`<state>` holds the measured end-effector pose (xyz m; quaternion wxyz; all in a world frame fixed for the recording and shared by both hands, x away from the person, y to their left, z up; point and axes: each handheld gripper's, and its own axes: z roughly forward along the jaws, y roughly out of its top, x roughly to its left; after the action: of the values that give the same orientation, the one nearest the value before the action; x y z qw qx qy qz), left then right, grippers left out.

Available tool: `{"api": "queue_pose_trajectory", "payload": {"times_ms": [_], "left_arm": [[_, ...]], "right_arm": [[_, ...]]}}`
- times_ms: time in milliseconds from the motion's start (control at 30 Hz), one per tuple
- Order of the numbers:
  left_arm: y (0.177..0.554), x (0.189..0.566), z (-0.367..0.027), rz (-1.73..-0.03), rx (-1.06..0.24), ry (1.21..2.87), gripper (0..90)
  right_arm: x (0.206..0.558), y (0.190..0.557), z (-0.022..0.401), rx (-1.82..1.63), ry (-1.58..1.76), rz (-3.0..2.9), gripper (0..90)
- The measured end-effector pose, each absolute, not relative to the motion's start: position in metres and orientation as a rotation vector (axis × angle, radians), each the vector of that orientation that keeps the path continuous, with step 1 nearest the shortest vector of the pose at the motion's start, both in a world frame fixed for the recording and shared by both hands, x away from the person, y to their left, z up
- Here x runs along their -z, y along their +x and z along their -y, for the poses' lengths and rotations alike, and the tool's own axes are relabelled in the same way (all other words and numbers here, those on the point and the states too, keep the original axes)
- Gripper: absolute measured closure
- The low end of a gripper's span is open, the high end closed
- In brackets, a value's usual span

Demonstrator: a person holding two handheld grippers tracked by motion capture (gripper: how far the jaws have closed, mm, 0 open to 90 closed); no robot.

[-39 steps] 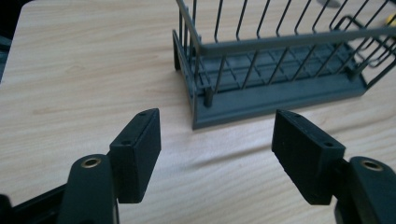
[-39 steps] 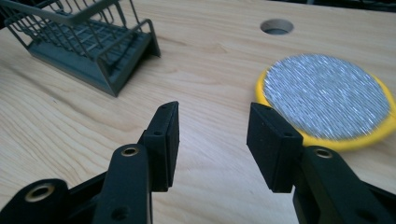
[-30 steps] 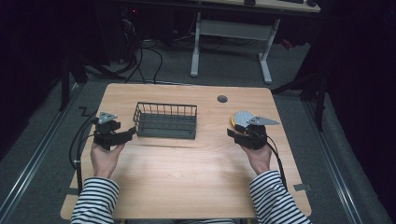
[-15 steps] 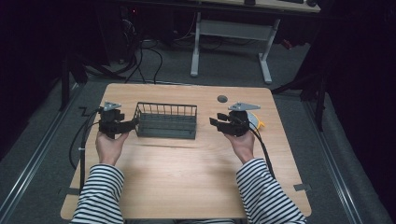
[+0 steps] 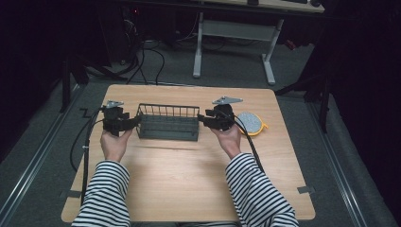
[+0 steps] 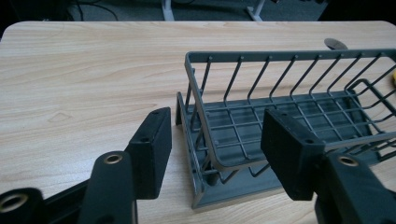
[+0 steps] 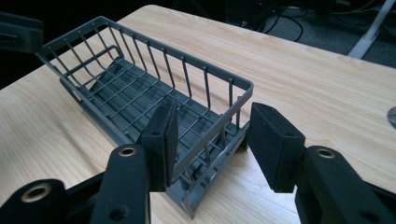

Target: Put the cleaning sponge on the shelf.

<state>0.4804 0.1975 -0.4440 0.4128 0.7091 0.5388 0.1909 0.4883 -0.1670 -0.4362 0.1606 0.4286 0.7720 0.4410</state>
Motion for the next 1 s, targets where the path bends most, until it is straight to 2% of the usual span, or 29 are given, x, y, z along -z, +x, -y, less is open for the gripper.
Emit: {"api": "queue_pose_trajectory", "payload": {"times_ms": [267,400,767,1000], "left_arm": [[0.483,0.450,-0.194,-1.351,-0.492,1.796,49.8],[0.485,0.451,-0.193,-1.347,-0.477,1.792,56.7],[0.488,0.455,-0.194,-1.347,-0.429,1.811,76.9],[0.486,0.455,-0.190,-1.338,-0.420,1.818,78.3]], "right_arm": [[0.451,0.500,0.160,-1.223,1.274,-2.222,51.2],[0.454,0.500,0.157,-1.214,1.278,-2.233,51.5],[0.453,0.497,0.155,-1.202,1.228,-2.270,63.0],[0.452,0.494,0.159,-1.180,1.213,-2.280,63.6]]}}
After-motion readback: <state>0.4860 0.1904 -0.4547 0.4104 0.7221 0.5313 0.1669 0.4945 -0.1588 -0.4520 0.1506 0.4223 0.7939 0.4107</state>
